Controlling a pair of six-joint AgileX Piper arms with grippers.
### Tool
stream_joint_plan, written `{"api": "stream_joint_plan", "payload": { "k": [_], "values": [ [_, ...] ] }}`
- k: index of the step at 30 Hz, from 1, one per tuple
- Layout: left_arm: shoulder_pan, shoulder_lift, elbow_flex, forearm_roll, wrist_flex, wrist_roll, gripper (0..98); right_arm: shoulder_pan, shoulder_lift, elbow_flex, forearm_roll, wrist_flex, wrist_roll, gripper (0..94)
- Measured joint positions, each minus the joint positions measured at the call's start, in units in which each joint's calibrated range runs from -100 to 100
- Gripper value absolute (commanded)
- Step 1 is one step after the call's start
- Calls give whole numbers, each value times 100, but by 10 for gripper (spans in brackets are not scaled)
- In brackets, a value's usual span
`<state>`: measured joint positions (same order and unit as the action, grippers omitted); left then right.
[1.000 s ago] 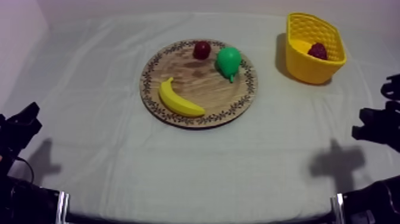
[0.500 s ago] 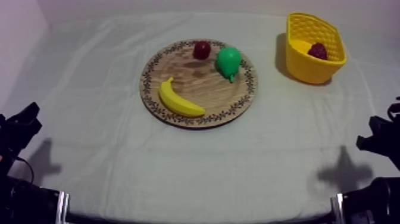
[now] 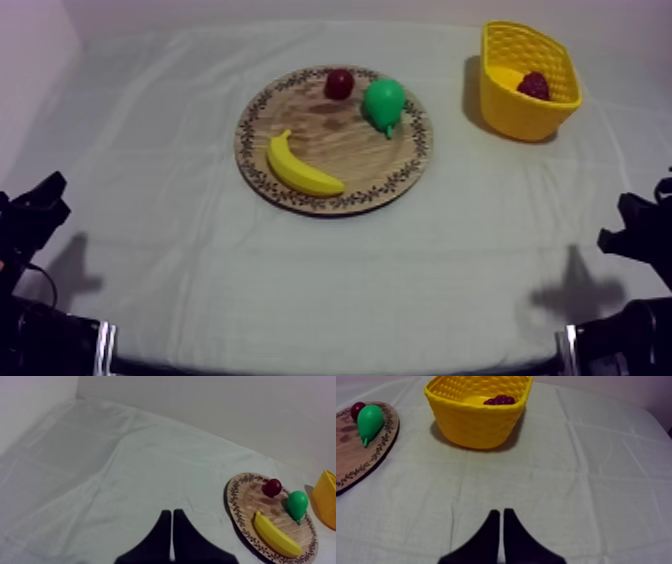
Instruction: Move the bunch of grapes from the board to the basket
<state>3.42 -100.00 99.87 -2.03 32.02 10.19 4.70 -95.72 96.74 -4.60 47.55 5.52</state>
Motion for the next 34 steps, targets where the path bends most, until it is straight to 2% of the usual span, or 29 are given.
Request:
{"api": "stream_joint_plan", "payload": {
  "k": [12, 23, 34],
  "values": [
    [0, 0, 0, 0, 0, 0, 1, 102, 0, 45, 208, -121, -207, 5],
    [0, 0, 0, 0, 0, 0, 1, -480, 0, 131, 369, -337, -254, 6],
    [175, 0, 0, 0, 0, -331, 1, -270, 0, 131, 400, -363, -235, 6]
  ]
}}
